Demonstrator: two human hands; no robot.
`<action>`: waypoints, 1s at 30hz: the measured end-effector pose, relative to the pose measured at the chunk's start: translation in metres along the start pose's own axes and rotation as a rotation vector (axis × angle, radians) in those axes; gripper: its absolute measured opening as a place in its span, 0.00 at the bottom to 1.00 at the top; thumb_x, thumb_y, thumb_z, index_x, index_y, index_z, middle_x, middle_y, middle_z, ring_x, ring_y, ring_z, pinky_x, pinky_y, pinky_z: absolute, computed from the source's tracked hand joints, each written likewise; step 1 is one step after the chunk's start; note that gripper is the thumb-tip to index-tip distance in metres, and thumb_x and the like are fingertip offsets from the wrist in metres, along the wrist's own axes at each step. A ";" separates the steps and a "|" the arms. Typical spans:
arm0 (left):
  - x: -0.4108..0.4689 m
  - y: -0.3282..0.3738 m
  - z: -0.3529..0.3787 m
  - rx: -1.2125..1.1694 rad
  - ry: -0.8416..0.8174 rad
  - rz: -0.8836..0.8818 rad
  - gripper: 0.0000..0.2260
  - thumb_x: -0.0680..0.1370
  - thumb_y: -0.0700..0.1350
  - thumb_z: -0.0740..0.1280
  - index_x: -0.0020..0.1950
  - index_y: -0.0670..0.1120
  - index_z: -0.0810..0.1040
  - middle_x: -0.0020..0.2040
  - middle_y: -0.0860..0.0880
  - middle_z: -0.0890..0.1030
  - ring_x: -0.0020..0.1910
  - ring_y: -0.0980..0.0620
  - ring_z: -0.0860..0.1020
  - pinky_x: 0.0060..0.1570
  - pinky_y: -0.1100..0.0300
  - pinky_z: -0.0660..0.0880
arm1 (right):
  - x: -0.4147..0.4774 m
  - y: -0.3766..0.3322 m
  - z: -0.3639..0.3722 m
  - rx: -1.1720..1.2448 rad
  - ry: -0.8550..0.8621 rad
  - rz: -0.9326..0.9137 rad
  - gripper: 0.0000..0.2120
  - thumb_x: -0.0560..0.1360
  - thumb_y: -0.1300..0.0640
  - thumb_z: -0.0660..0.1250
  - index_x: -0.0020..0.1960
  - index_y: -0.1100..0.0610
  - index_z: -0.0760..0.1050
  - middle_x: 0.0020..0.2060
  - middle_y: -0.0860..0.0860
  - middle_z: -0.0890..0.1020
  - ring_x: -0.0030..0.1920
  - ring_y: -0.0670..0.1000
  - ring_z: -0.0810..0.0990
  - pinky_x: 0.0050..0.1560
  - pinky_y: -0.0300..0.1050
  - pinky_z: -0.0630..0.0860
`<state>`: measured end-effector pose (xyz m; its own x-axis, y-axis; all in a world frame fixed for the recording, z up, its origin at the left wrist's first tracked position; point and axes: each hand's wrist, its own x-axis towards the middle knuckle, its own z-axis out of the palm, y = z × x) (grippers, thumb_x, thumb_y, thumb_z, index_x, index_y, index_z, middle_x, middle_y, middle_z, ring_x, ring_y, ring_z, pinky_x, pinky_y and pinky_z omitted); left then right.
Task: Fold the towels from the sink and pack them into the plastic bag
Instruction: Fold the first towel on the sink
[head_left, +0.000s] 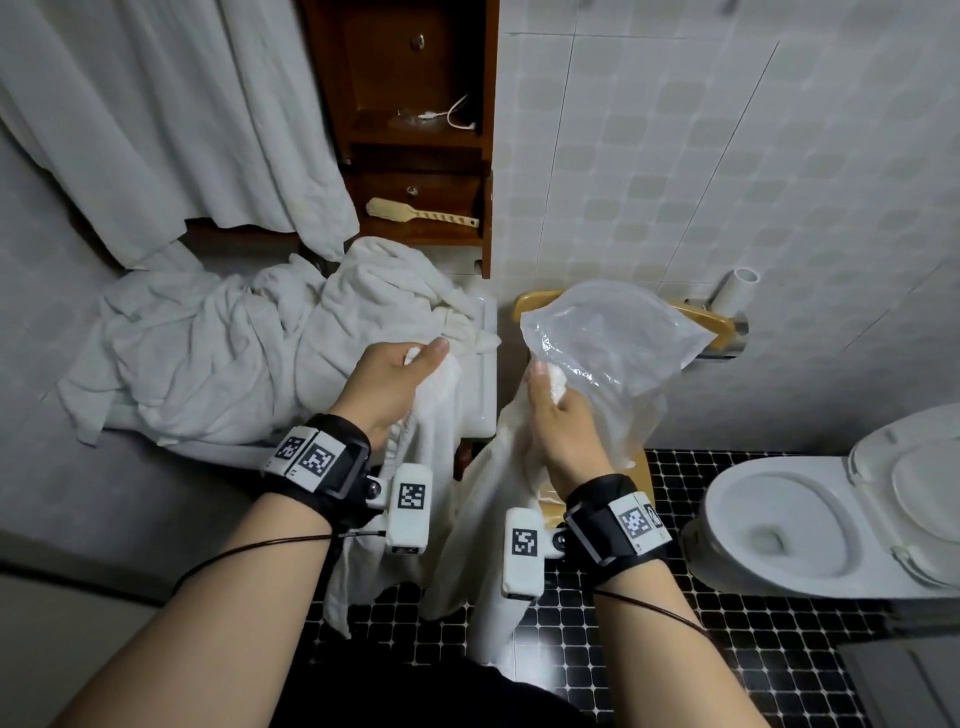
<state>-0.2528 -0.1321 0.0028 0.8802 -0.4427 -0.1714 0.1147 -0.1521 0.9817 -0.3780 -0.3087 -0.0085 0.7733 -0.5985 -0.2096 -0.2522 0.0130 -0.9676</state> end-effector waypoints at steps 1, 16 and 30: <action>-0.003 0.000 0.006 0.042 -0.006 -0.005 0.28 0.78 0.63 0.72 0.37 0.40 0.69 0.37 0.48 0.70 0.38 0.51 0.71 0.43 0.57 0.68 | 0.000 -0.002 0.002 0.029 0.012 -0.006 0.30 0.84 0.36 0.60 0.48 0.62 0.82 0.38 0.57 0.84 0.41 0.55 0.83 0.43 0.48 0.79; -0.009 -0.012 0.011 0.103 -0.069 -0.101 0.12 0.79 0.51 0.72 0.48 0.42 0.86 0.46 0.37 0.85 0.46 0.46 0.79 0.49 0.49 0.74 | -0.002 0.007 0.011 0.141 -0.146 -0.037 0.07 0.81 0.49 0.67 0.53 0.52 0.77 0.41 0.52 0.79 0.37 0.50 0.76 0.37 0.53 0.73; -0.010 -0.008 0.010 0.147 0.104 0.052 0.15 0.79 0.54 0.67 0.46 0.41 0.78 0.40 0.45 0.80 0.42 0.50 0.75 0.48 0.52 0.72 | -0.002 0.011 0.003 0.115 -0.435 -0.056 0.12 0.76 0.59 0.69 0.57 0.63 0.81 0.46 0.69 0.84 0.48 0.58 0.83 0.60 0.59 0.83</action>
<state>-0.2671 -0.1353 -0.0045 0.9269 -0.3608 -0.1034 0.0056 -0.2621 0.9650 -0.3805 -0.3053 -0.0190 0.9627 -0.2084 -0.1724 -0.1557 0.0940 -0.9833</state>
